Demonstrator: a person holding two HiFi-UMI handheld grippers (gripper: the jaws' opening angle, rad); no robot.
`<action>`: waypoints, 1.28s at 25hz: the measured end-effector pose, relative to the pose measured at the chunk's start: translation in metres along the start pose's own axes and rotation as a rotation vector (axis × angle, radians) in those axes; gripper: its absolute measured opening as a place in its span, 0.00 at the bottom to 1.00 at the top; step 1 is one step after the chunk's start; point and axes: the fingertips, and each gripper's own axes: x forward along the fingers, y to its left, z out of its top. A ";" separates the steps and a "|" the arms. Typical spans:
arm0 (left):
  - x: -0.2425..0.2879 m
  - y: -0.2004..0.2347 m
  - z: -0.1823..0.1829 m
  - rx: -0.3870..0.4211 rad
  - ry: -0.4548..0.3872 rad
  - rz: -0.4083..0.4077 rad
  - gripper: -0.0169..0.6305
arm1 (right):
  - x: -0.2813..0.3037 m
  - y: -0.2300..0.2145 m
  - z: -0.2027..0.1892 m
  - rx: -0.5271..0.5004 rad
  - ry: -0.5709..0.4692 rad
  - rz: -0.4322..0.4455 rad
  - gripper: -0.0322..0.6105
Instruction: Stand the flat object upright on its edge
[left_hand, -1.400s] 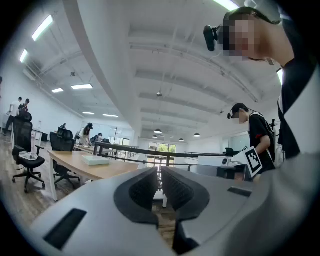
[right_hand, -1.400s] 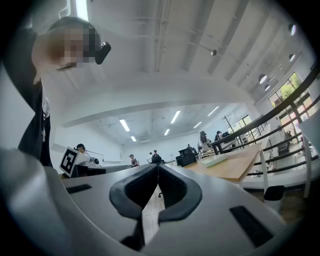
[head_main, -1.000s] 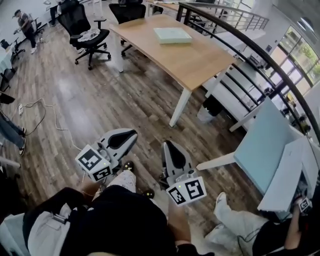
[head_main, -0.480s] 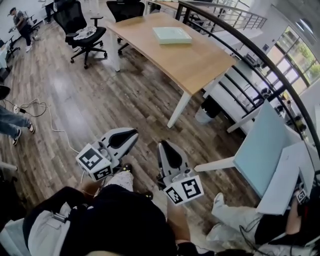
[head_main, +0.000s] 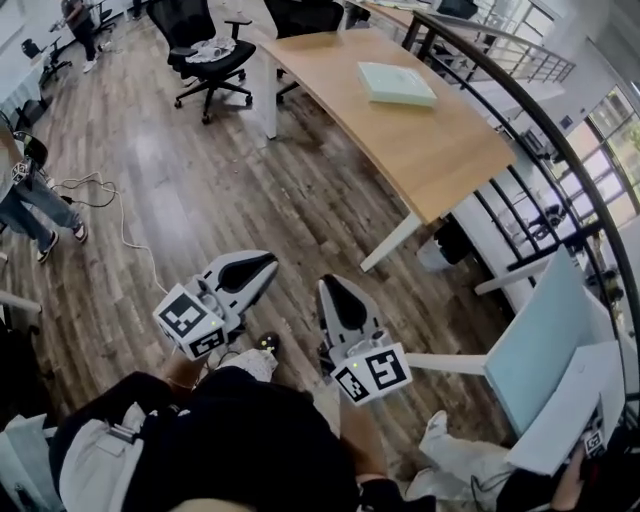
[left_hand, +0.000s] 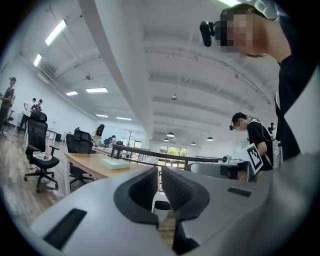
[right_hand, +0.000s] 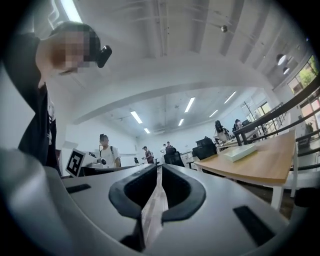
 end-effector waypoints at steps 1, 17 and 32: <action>-0.001 0.010 0.002 -0.005 -0.007 0.007 0.08 | 0.011 0.001 -0.001 -0.005 0.011 0.006 0.09; 0.006 0.119 0.022 -0.027 -0.060 -0.035 0.08 | 0.118 -0.012 0.004 -0.060 0.033 -0.057 0.09; 0.016 0.139 0.012 -0.067 -0.055 -0.082 0.08 | 0.126 -0.035 -0.001 -0.066 0.059 -0.154 0.09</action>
